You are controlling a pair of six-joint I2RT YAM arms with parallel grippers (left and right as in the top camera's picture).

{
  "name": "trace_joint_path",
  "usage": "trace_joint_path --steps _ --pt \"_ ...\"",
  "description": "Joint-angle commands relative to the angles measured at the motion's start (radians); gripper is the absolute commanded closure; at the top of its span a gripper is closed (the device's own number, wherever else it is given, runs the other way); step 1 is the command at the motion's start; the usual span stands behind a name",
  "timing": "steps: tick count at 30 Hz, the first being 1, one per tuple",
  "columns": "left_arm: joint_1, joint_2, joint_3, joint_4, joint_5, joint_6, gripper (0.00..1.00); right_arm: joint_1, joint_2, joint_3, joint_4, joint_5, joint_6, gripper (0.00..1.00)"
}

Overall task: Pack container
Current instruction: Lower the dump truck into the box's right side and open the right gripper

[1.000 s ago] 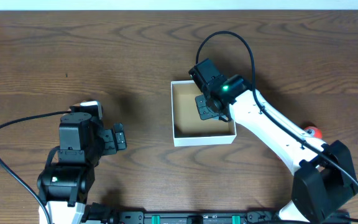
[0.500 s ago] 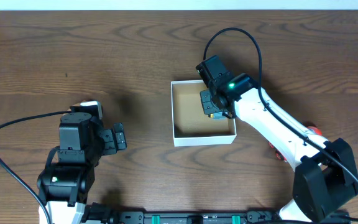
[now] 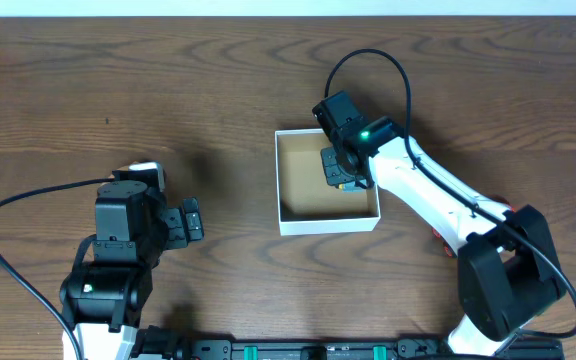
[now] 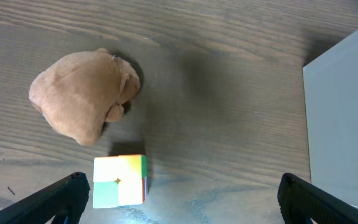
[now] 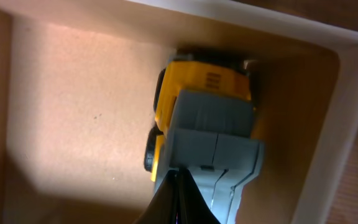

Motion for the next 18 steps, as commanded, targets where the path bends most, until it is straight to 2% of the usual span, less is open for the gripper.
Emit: trace_joint_path --steps 1,18 --pt "-0.002 -0.001 0.024 -0.004 -0.001 -0.006 0.02 -0.023 0.029 -0.007 0.019 0.019 0.014 0.99" --pt "-0.002 0.000 0.024 -0.007 -0.001 -0.006 0.02 -0.049 0.050 -0.007 0.030 0.024 0.017 0.99"
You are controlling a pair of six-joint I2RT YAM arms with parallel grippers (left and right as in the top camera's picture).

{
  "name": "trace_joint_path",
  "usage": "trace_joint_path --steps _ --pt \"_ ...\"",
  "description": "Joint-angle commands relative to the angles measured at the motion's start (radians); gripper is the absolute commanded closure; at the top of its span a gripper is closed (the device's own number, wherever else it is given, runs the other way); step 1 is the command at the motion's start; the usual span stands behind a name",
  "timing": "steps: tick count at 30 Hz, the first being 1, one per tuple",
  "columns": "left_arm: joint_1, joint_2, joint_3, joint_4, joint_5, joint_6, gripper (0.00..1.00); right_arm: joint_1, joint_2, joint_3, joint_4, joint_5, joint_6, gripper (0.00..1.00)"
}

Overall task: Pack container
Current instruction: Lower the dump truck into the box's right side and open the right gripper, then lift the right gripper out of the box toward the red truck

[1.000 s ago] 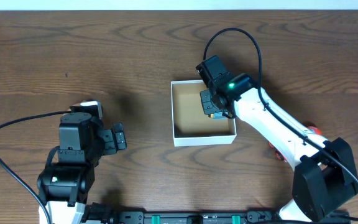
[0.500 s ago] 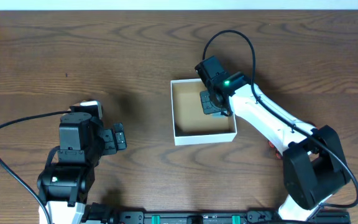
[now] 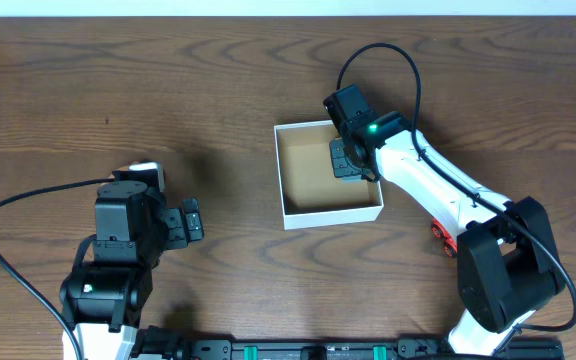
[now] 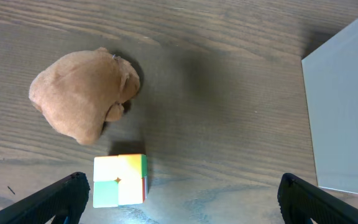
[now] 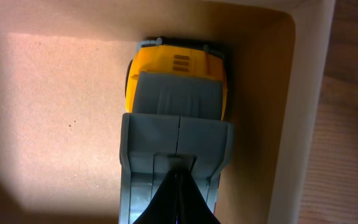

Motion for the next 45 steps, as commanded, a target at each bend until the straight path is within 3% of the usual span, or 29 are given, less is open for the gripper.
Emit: trace_joint_path --steps 1,9,13,16,19,20,23,31,37,41,45 --pt "-0.002 -0.001 0.024 -0.005 -0.001 -0.006 0.02 0.004 0.028 -0.007 -0.003 0.016 0.011 0.99" --pt "-0.002 -0.001 0.024 -0.005 -0.001 -0.006 0.02 0.021 -0.037 0.008 -0.015 0.009 0.003 0.97" --pt "-0.002 -0.001 0.024 -0.005 -0.001 -0.006 0.02 0.005 -0.133 0.042 -0.051 0.010 0.003 0.82" --pt "-0.002 -0.001 0.024 -0.005 -0.001 -0.006 0.02 -0.037 -0.234 0.057 -0.095 0.010 0.003 0.76" --pt "-0.002 -0.001 0.024 -0.005 -0.001 -0.006 0.02 -0.113 -0.348 0.057 -0.155 0.009 0.005 0.22" --pt "-0.002 -0.001 0.024 -0.005 -0.001 -0.006 0.02 -0.145 -0.384 0.057 -0.184 0.009 0.005 0.11" --pt "-0.002 0.000 0.024 -0.004 -0.001 -0.006 0.02 -0.249 -0.466 0.057 -0.293 0.009 0.004 0.02" --pt "-0.002 0.000 0.024 -0.005 -0.001 -0.006 0.02 -0.473 -0.515 0.052 -0.587 0.008 -0.050 0.01" --pt "-0.002 -0.001 0.024 -0.005 -0.001 -0.006 0.02 -0.515 -0.517 0.053 -0.578 -0.033 -0.281 0.01" --pt "-0.002 -0.001 0.024 -0.005 -0.001 -0.006 0.02 -0.515 -0.517 0.053 -0.512 -0.029 -0.307 0.01" --pt "-0.002 -0.001 0.024 -0.005 -0.001 -0.006 0.02 -0.515 -0.524 0.054 -0.531 -0.054 -0.446 0.01"
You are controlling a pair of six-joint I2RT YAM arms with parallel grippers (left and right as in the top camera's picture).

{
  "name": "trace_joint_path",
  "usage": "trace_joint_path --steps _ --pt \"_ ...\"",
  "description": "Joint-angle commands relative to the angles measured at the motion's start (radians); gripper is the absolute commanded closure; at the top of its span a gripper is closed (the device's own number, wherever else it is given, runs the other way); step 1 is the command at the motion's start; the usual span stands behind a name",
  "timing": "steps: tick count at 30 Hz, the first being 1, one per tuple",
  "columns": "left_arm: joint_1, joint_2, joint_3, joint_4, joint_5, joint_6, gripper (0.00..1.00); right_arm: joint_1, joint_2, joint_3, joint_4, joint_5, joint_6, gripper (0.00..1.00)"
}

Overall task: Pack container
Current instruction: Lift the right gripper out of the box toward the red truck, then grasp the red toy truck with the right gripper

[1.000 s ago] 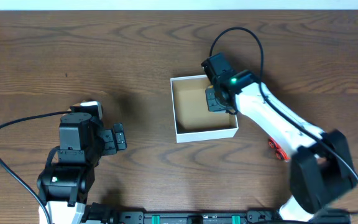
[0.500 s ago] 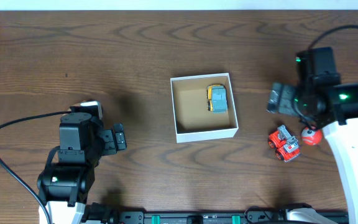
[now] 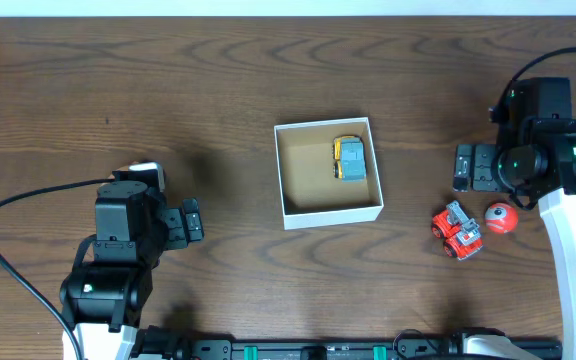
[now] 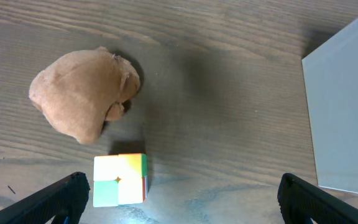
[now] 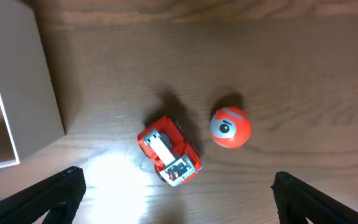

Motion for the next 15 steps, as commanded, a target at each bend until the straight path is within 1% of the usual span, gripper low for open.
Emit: trace_joint_path --steps 1,3,6,9,12,15 --pt "-0.002 -0.001 0.024 -0.003 -0.001 -0.006 0.02 -0.006 -0.010 0.000 -0.030 -0.037 -0.146 0.01" --pt "-0.002 -0.001 0.024 -0.005 -0.001 -0.006 0.02 -0.007 -0.029 0.000 -0.073 -0.087 -0.148 0.01" --pt "-0.002 -0.001 0.024 -0.005 -0.001 -0.006 0.02 -0.006 -0.085 0.000 -0.132 -0.106 -0.147 0.01" --pt "-0.002 -0.001 0.024 -0.005 -0.001 -0.006 0.02 -0.007 -0.176 0.000 -0.140 -0.149 -0.163 0.01" --pt "-0.002 -0.001 0.024 -0.006 -0.001 -0.006 0.02 -0.007 -0.277 -0.001 -0.139 -0.253 -0.212 0.01" --pt "-0.002 -0.001 0.024 -0.006 -0.001 -0.006 0.02 -0.007 -0.322 -0.015 -0.140 -0.317 -0.214 0.01"
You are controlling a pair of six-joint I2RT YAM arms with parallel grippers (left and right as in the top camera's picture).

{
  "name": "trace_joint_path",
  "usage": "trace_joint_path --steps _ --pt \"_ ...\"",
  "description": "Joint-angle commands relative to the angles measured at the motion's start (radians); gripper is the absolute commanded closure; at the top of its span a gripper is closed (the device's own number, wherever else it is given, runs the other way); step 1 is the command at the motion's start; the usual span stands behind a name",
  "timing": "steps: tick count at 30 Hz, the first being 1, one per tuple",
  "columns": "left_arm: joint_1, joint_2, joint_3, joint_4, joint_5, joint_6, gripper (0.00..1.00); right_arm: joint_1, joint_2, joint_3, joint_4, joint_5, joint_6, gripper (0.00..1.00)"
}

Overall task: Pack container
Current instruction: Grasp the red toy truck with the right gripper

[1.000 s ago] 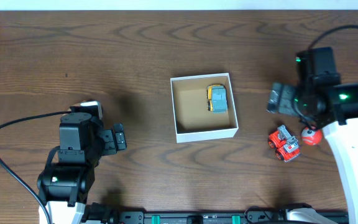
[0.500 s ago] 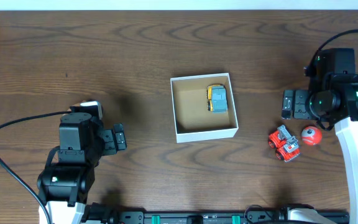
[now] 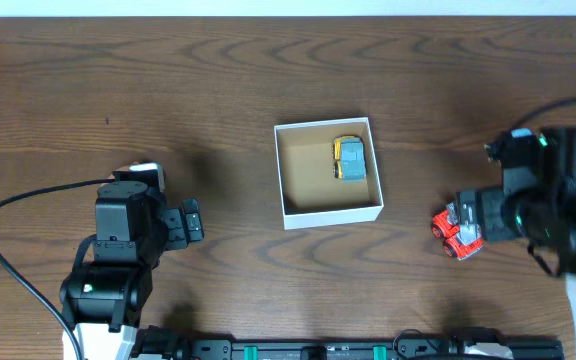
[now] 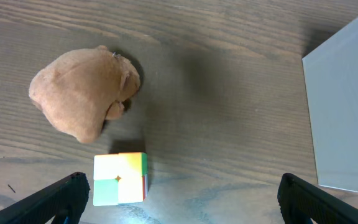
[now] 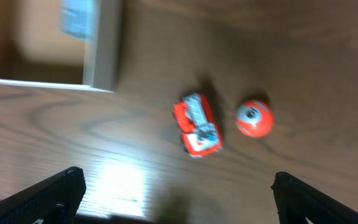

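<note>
The white box [image 3: 327,214] stands mid-table with a yellow and grey toy truck [image 3: 349,158] lying in its far right corner. A red fire truck [image 3: 457,232] [image 5: 197,126] and a red ball [image 5: 254,119] lie on the wood to the box's right. My right gripper [image 3: 476,215] [image 5: 176,199] hangs open above them, its view blurred; the ball is hidden in the overhead view. A brown plush [image 4: 84,99] and a colour cube [image 4: 119,179] lie under my open left gripper [image 3: 190,222] [image 4: 179,199], which holds nothing.
The box's white wall [image 4: 344,106] fills the right of the left wrist view, and its rim [image 5: 102,50] shows at the upper left of the right wrist view. A black cable [image 3: 28,200] loops beside the left arm. Dark wooden table all round.
My right arm has shifted towards the table's near side and now covers the ball and partly overlaps the fire truck in the overhead view. Its wrist view is motion-blurred. The left arm is unchanged.
My right gripper was shut on the yellow truck inside the box near its right wall. Then it held the truck at the far right corner, and the box had shifted slightly. Later the truck lay alone there and the gripper was open over the fire truck and ball.
</note>
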Motion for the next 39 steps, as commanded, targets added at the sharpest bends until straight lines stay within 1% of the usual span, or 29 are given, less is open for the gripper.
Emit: trace_joint_path --steps 1,5,8,9,11,13,15,19,23,30,39 --pt "-0.002 -0.001 0.024 -0.003 -0.001 -0.006 0.02 -0.008 -0.035 -0.023 -0.002 -0.125 -0.037 0.01" --pt "-0.002 -0.001 0.024 -0.003 -0.001 -0.006 0.02 -0.033 -0.029 -0.109 0.041 -0.138 -0.010 0.01" --pt "-0.002 -0.001 0.024 -0.003 -0.001 -0.006 0.02 -0.079 -0.013 -0.212 0.141 -0.140 -0.011 0.01" --pt "-0.002 -0.001 0.024 -0.003 -0.001 -0.006 0.02 -0.108 -0.006 -0.262 0.213 -0.140 -0.016 0.01" --pt "-0.002 -0.001 0.024 -0.003 -0.001 -0.006 0.02 -0.137 0.004 -0.309 0.290 -0.140 -0.053 0.01" --pt "-0.002 -0.001 0.024 -0.003 -0.001 -0.007 0.02 -0.167 0.021 -0.359 0.373 -0.135 -0.124 0.01" --pt "-0.002 -0.001 0.024 -0.003 -0.001 -0.006 0.02 -0.193 0.051 -0.388 0.420 -0.135 -0.179 0.01" --pt "-0.002 -0.001 0.024 -0.007 -0.001 -0.007 0.02 -0.228 0.140 -0.392 0.417 -0.135 -0.288 0.01" --pt "-0.002 -0.001 0.024 -0.007 -0.001 -0.007 0.02 -0.233 0.253 -0.392 0.365 -0.119 -0.453 0.01" --pt "-0.002 -0.001 0.024 -0.007 -0.001 -0.007 0.02 -0.215 0.386 -0.392 0.385 -0.097 -0.472 0.01" --pt "-0.002 -0.001 0.024 -0.008 -0.001 -0.007 0.02 -0.205 0.484 -0.392 0.386 -0.043 -0.472 0.04"
